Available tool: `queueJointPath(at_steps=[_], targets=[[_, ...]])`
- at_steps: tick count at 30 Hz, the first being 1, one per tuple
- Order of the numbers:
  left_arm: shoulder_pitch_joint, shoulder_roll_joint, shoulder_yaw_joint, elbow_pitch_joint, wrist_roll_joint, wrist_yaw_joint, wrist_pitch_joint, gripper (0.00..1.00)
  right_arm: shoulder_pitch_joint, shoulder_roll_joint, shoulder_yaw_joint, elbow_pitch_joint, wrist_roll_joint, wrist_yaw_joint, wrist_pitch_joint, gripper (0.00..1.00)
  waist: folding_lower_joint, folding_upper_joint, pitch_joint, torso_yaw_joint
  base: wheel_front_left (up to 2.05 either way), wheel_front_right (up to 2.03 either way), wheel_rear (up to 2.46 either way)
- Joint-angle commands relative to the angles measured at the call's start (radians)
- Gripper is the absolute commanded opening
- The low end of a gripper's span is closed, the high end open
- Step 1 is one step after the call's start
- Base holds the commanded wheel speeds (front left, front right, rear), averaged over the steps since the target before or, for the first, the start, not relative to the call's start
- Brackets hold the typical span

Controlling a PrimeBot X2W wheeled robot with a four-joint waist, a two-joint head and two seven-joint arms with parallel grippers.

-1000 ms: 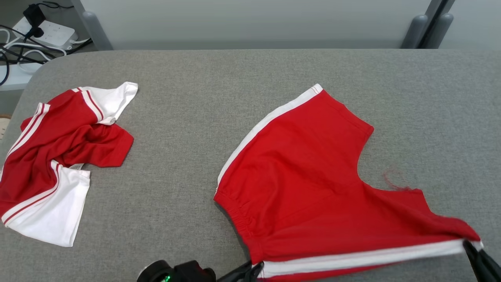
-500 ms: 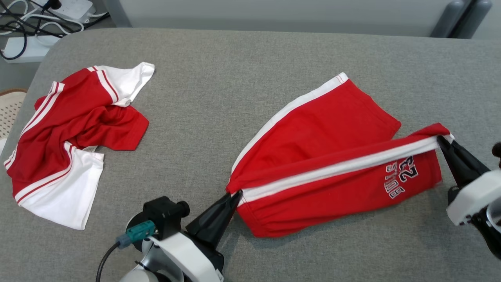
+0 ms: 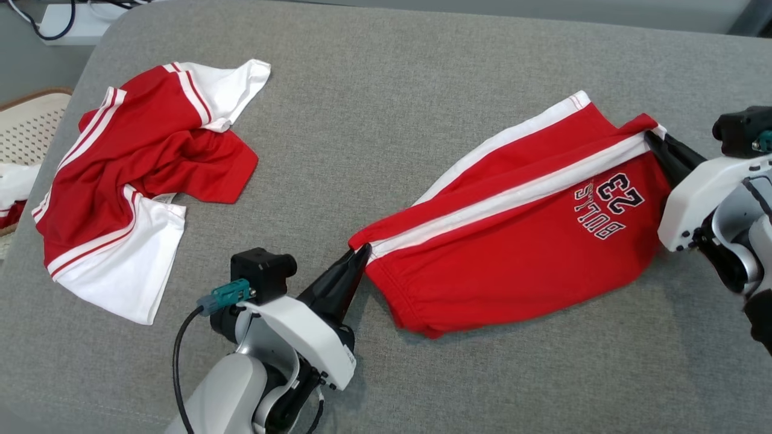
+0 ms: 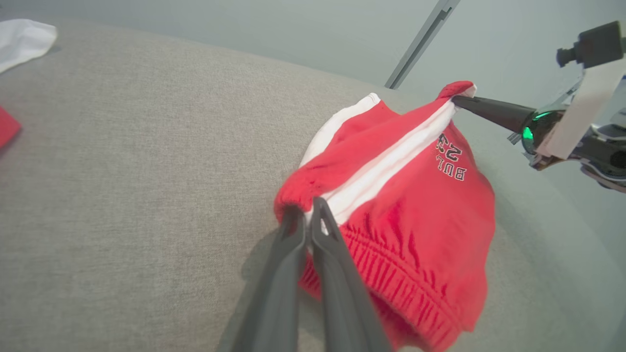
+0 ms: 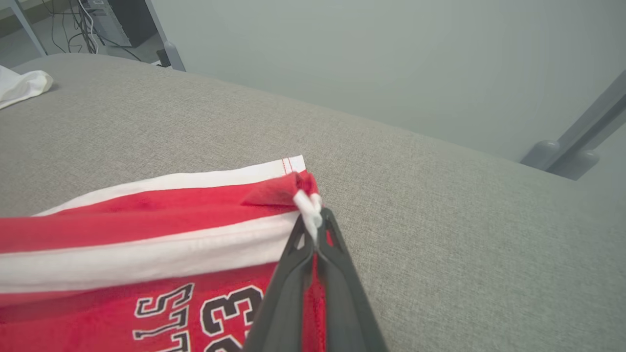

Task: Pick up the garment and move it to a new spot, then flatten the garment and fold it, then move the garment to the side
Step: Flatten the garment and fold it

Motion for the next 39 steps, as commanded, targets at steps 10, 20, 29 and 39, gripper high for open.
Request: queueJointPath(at_steps=[10, 20, 29, 39], targets=[[-0.170, -0.042, 0.010, 0.145, -0.017, -0.023, -0.072, 0.00, -0.210, -0.005, 0.164, 0.172, 0.078, 0.004, -0.074, 0.00, 0.0000, 0.0000, 0.069, 0.048, 0.00, 0.00, 0.00], [-0.216, -0.070, -0.010, 0.213, -0.038, -0.003, -0.110, 0.00, -0.289, 0.010, 0.295, 0.276, 0.153, 0.004, -0.134, 0.00, 0.0000, 0.0000, 0.089, 0.074, 0.00, 0.00, 0.00], [-0.243, -0.077, -0.028, 0.265, -0.046, 0.006, -0.136, 1.00, -0.313, 0.024, 0.374, 0.332, 0.221, 0.004, -0.173, 1.00, 0.0000, 0.0000, 0.081, 0.076, 0.00, 0.00, 0.00], [-0.243, -0.074, -0.022, 0.308, -0.043, 0.045, -0.189, 1.00, -0.308, 0.052, 0.429, 0.375, 0.260, 0.004, -0.282, 1.00, 0.0000, 0.0000, 0.029, 0.045, 0.00, 0.00, 0.00]])
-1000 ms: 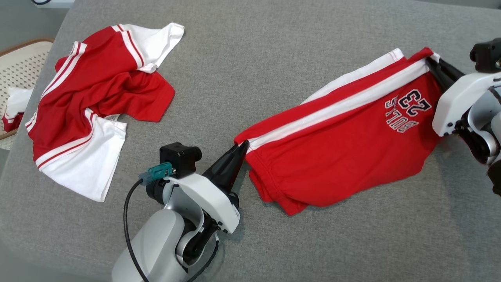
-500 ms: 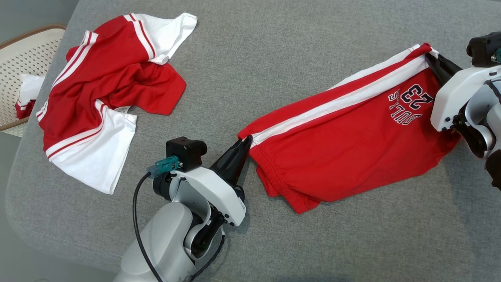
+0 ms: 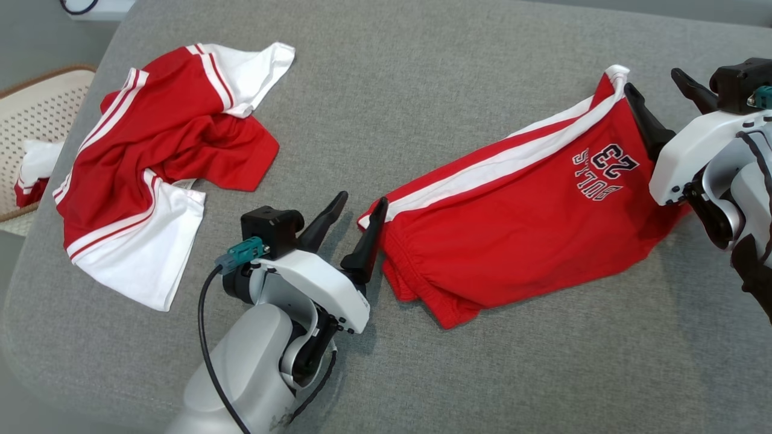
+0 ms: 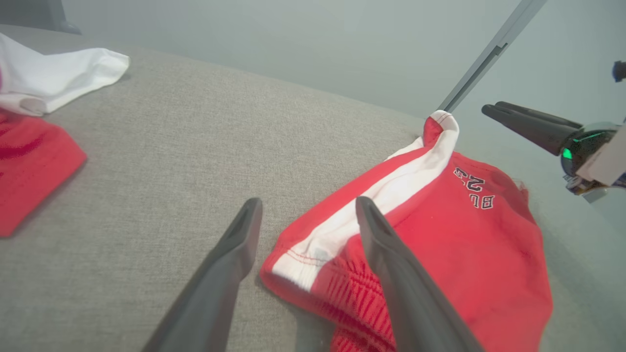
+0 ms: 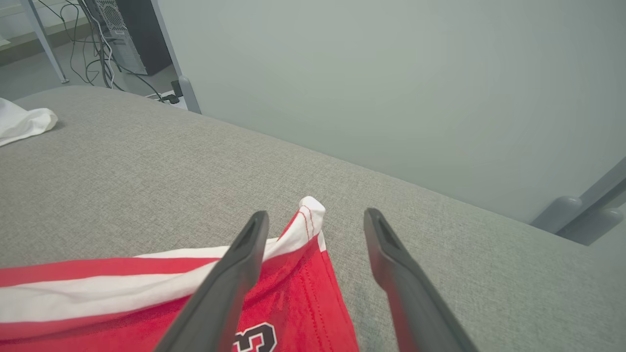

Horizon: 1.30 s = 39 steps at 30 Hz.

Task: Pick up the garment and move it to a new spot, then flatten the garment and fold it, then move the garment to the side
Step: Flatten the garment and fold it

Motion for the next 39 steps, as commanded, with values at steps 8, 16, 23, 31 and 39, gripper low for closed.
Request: queueJointPath(at_steps=[8, 16, 23, 31, 39], targets=[[0.052, 0.042, 0.078, -0.068, 0.011, 0.063, -0.097, 1.00, 0.091, -0.004, -0.086, -0.113, -0.026, 0.004, -0.036, 1.00, 0.0000, 0.0000, -0.076, -0.044, 0.00, 0.00, 0.00], [0.173, 0.076, 0.151, -0.164, 0.060, 0.112, -0.139, 1.00, 0.350, 0.025, -0.394, -0.350, -0.227, 0.004, -0.037, 1.00, 0.0000, 0.0000, -0.150, -0.093, 0.00, 0.00, 0.00], [0.290, 0.092, 0.224, -0.283, 0.153, 0.117, -0.141, 1.00, 0.574, 0.108, -0.610, -0.519, -0.367, 0.004, -0.037, 1.00, 0.0000, 0.0000, -0.207, -0.135, 0.00, 0.00, 0.00], [0.418, 0.075, 0.286, -0.377, 0.259, 0.076, -0.141, 1.00, 0.825, 0.172, -0.743, -0.729, -0.441, 0.004, -0.037, 1.00, 0.0000, 0.0000, -0.261, -0.159, 0.00, 0.00, 0.00], [0.511, 0.054, 0.348, -0.441, 0.334, 0.054, -0.142, 1.00, 0.965, 0.205, -0.795, -0.833, -0.451, 0.004, -0.037, 1.00, 0.0000, 0.0000, -0.293, -0.174, 0.00, 0.00, 0.00]])
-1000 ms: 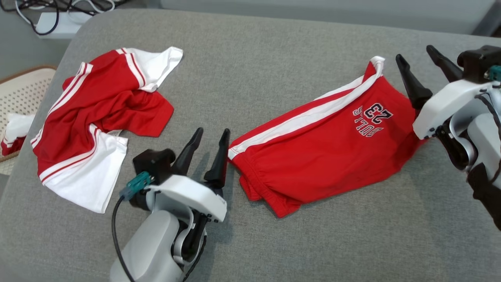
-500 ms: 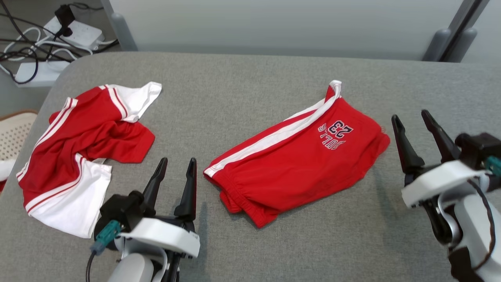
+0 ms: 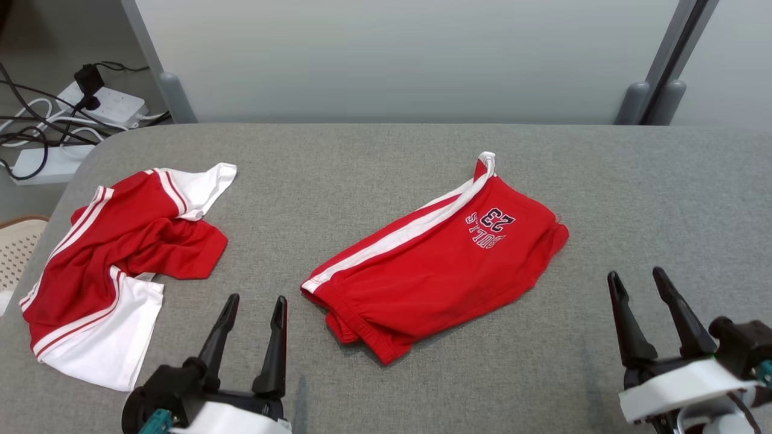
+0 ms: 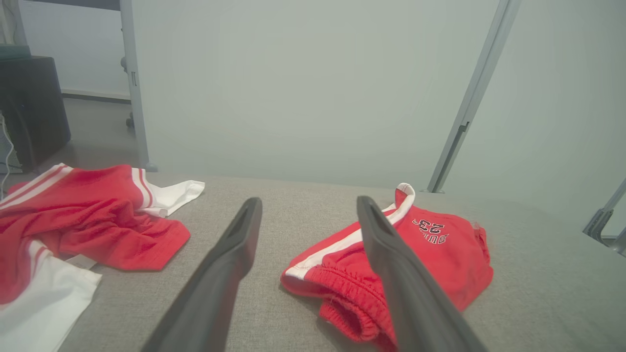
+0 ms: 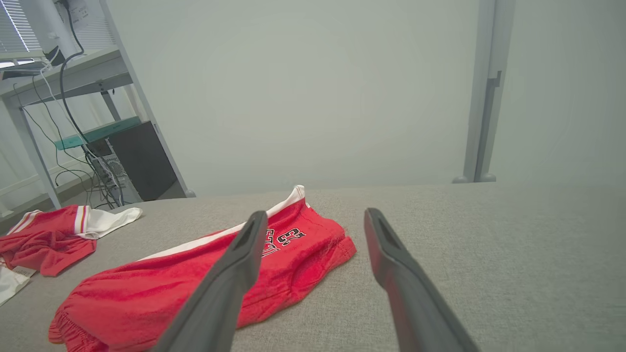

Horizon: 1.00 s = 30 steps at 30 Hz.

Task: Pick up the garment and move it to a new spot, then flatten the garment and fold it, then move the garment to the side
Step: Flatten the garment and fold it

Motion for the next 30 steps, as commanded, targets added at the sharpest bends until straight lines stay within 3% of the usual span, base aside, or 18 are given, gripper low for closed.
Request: queueJointPath(at_steps=[1, 11, 16, 20, 25, 30], targets=[[-0.016, 0.001, 0.038, -0.032, 0.014, -0.006, -0.009, 1.00, 0.000, -0.009, 0.013, -0.035, -0.012, 0.004, -0.013, 1.00, 0.0000, 0.0000, -0.005, -0.002, 0.00, 0.00, 0.00], [0.050, -0.029, 0.077, -0.085, 0.088, -0.041, -0.009, 1.00, 0.066, 0.007, -0.025, -0.077, -0.001, 0.004, -0.013, 1.00, 0.0000, 0.0000, 0.003, -0.001, 0.00, 0.00, 0.00], [0.047, -0.037, 0.070, -0.095, 0.109, -0.053, -0.009, 1.00, 0.050, 0.018, -0.031, -0.035, 0.071, 0.004, -0.013, 1.00, 0.0000, 0.0000, 0.021, 0.013, 0.00, 0.00, 0.00], [0.035, -0.040, 0.060, -0.103, 0.120, -0.059, -0.009, 1.00, -0.018, 0.008, -0.012, 0.075, 0.194, 0.004, -0.003, 1.00, 0.0000, 0.0000, 0.041, 0.026, 0.00, 0.00, 0.00], [0.014, -0.042, 0.041, -0.112, 0.131, -0.065, -0.009, 1.00, -0.187, -0.008, -0.003, 0.229, 0.396, 0.004, 0.097, 1.00, 0.0000, 0.0000, 0.064, 0.055, 0.00, 0.00, 0.00], [-0.002, -0.042, 0.020, -0.110, 0.139, -0.069, -0.009, 1.00, -0.314, -0.032, 0.001, 0.377, 0.480, 0.004, 0.199, 1.00, 0.0000, 0.0000, 0.079, 0.090, 0.00, 0.00, 0.00]])
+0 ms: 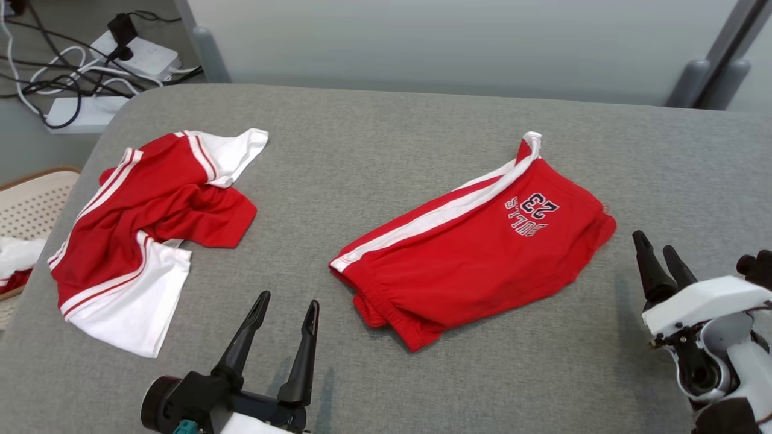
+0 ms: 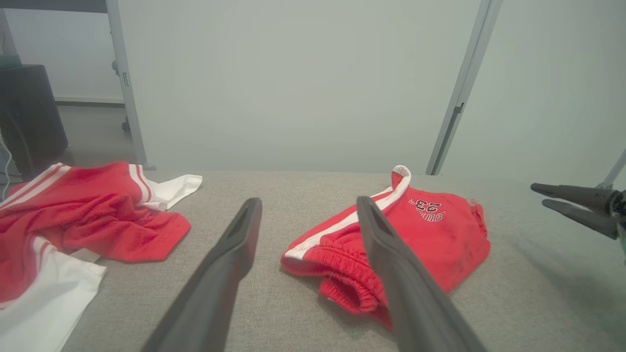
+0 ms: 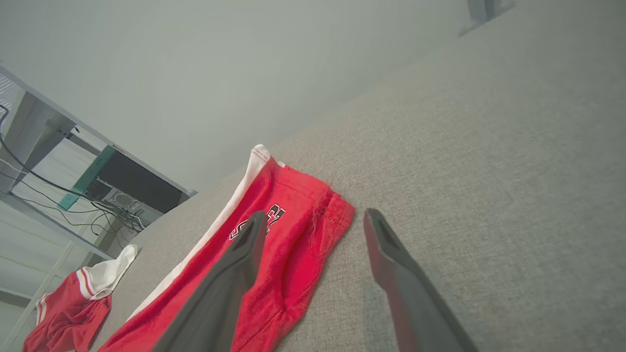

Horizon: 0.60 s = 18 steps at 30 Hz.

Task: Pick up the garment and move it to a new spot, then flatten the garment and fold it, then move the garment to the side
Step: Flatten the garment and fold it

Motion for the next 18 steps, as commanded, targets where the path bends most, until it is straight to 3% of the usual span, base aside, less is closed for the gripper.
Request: queueJointPath(at_steps=[1, 18], targets=[[-0.048, 0.000, 0.017, -0.027, 0.011, -0.002, -0.009, 1.00, -0.063, -0.019, 0.016, 0.042, 0.024, 0.004, 0.041, 1.00, 0.0000, -0.0001, 0.011, 0.024, 0.00, 0.00, 0.00], [-0.099, 0.000, -0.070, -0.026, -0.001, 0.022, -0.009, 1.00, -0.313, -0.056, -0.005, 0.404, 0.078, 0.004, 0.152, 1.00, 0.0000, -0.0001, 0.091, 0.123, 0.00, 0.00, 0.00]])
